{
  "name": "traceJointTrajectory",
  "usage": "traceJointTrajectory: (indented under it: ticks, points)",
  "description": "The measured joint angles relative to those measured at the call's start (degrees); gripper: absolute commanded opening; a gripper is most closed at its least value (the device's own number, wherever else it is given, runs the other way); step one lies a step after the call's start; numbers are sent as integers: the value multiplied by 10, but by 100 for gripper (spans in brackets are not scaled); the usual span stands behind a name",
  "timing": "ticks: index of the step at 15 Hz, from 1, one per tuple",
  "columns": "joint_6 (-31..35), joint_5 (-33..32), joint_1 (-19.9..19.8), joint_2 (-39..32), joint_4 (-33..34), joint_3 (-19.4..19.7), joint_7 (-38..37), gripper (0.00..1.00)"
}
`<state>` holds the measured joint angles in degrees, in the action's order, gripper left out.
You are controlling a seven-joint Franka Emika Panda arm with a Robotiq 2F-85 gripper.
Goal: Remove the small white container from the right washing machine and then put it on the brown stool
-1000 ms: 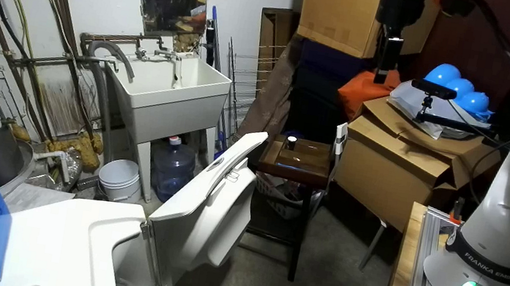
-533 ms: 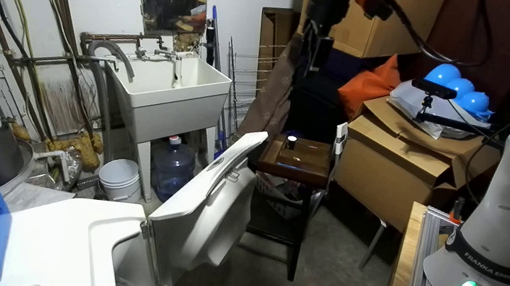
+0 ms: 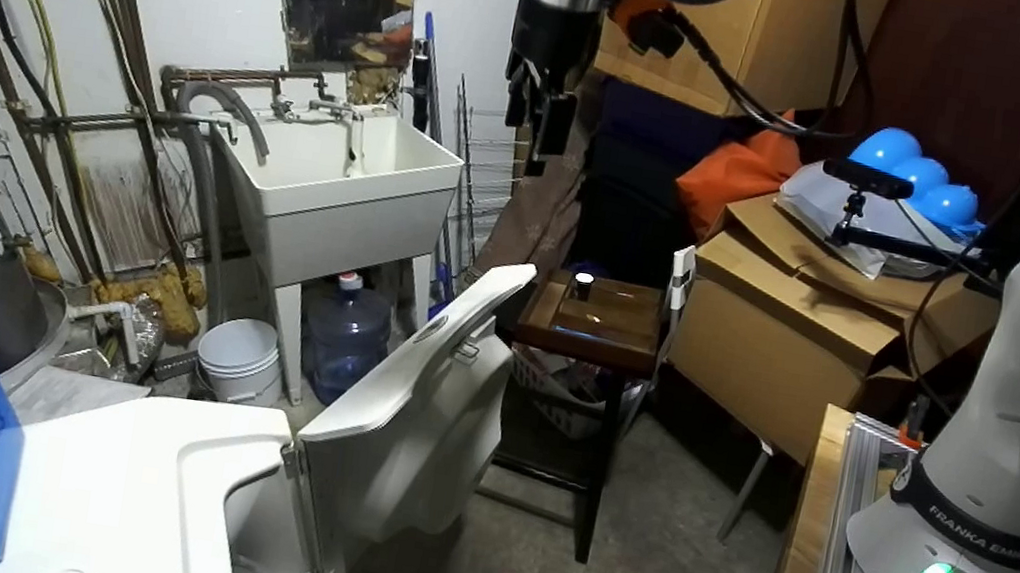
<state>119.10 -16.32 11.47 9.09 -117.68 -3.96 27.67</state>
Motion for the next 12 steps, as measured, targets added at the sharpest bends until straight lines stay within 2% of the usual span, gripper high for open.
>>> traceJointTrajectory:
  ticks: [7, 9, 12]
  points:
    - [6, 1, -1, 0, 0, -3, 1, 100]
    - [38, 14, 4, -9, -7, -20, 0, 100]
    - [110, 59, 35, -40, -13, -67, -2, 100]
